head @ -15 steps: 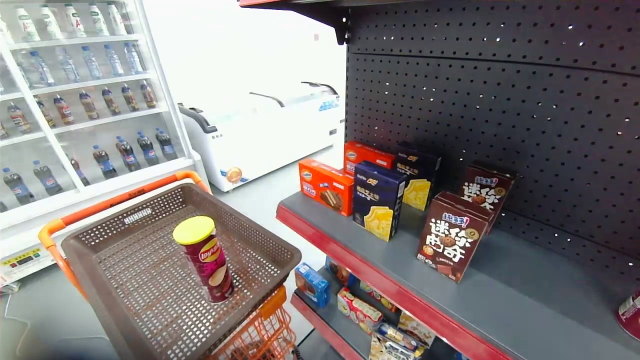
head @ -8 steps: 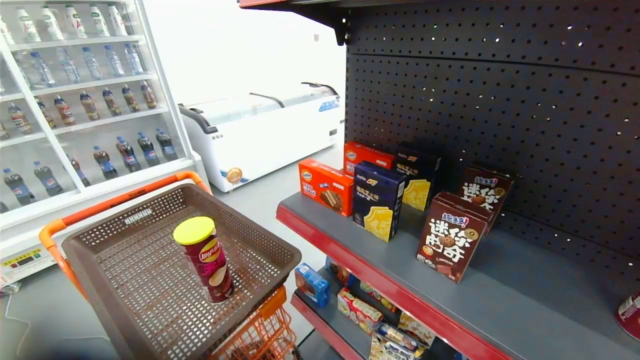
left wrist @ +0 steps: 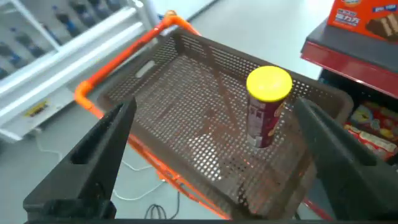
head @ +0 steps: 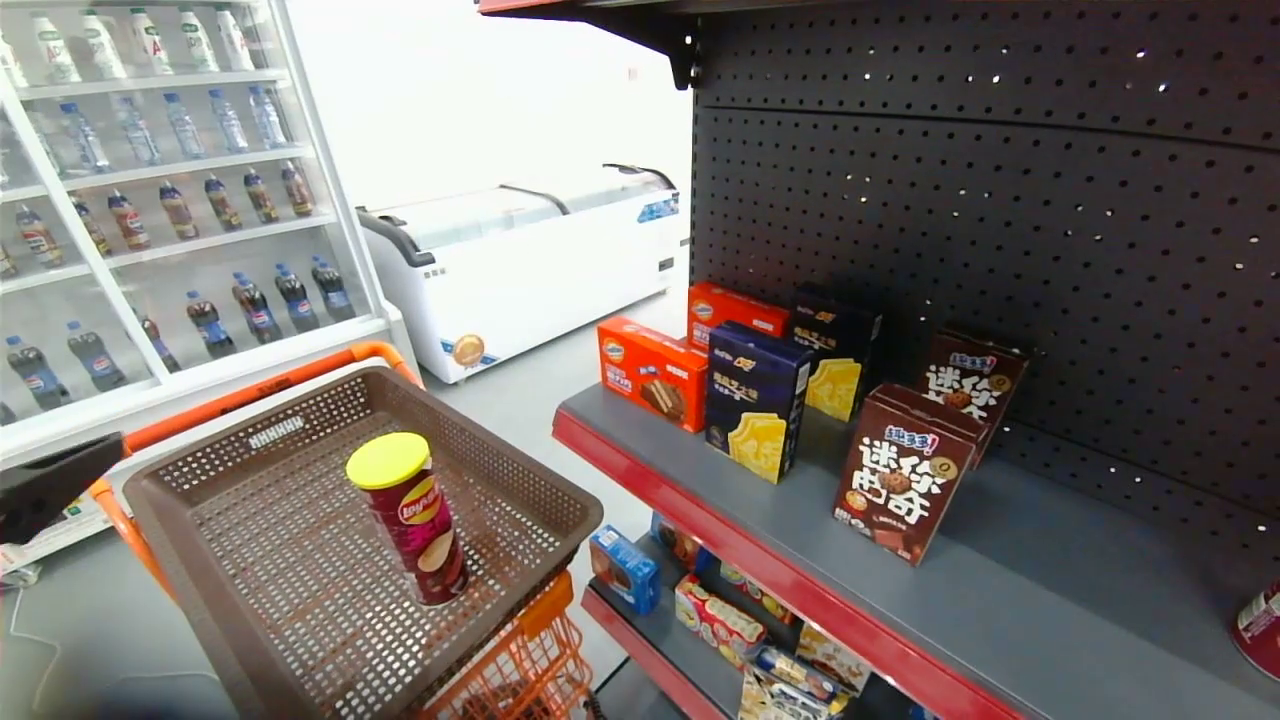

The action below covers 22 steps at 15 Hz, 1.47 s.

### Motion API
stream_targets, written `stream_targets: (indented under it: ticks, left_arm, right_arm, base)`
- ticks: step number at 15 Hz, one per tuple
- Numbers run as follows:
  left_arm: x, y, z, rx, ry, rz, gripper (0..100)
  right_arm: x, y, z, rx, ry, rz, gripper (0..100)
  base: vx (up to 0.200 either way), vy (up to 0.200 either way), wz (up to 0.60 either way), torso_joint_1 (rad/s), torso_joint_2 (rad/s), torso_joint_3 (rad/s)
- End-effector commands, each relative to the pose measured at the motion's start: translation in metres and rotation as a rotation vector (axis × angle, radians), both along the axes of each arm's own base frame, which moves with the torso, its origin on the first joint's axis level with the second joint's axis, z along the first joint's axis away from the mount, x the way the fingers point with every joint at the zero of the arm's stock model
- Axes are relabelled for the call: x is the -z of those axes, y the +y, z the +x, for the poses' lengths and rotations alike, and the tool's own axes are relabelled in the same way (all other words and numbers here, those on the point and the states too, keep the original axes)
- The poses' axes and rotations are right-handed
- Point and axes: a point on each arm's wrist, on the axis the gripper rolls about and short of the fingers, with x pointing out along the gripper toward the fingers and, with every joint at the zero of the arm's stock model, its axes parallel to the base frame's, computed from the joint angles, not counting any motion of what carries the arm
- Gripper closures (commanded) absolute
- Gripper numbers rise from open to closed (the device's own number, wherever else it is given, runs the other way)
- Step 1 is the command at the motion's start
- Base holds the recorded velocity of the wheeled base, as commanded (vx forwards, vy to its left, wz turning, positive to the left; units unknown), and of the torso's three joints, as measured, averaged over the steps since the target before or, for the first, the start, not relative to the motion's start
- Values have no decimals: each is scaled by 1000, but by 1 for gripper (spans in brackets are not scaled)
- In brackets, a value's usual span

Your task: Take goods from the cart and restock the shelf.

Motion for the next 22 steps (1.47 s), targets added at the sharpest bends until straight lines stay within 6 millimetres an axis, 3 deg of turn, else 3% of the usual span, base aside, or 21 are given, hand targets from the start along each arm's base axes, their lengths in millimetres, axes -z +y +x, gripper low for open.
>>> stream_targets:
  ticks: [1,3,7,16,18,22]
  left_arm:
    - [35,12,90,102,143,-63,0]
    - [56,13,103,148,149,-76,0]
    - [111,2,109,287,243,-131,0]
    - [164,-8,135,330,290,-149,0]
    - [187,-8,142,334,319,-146,0]
    - [210,-12,163,359,241,-126,0]
  right_arm:
    - [0,0,0,0,-1,0,0]
    - [0,0,0,0,-1,0,0]
    - [0,0,0,0,-1,0,0]
    - [0,0,0,0,-1,0,0]
    - [0,0,0,0,-2,0,0]
    - [0,0,0,0,-1,0,0]
  base:
    - [0,0,0,0,0,0]
    - [0,0,0,0,0,0]
    - [0,0,0,0,0,0]
    - [0,0,0,0,0,0]
    - [0,0,0,0,0,0]
    - [0,0,0,0,0,0]
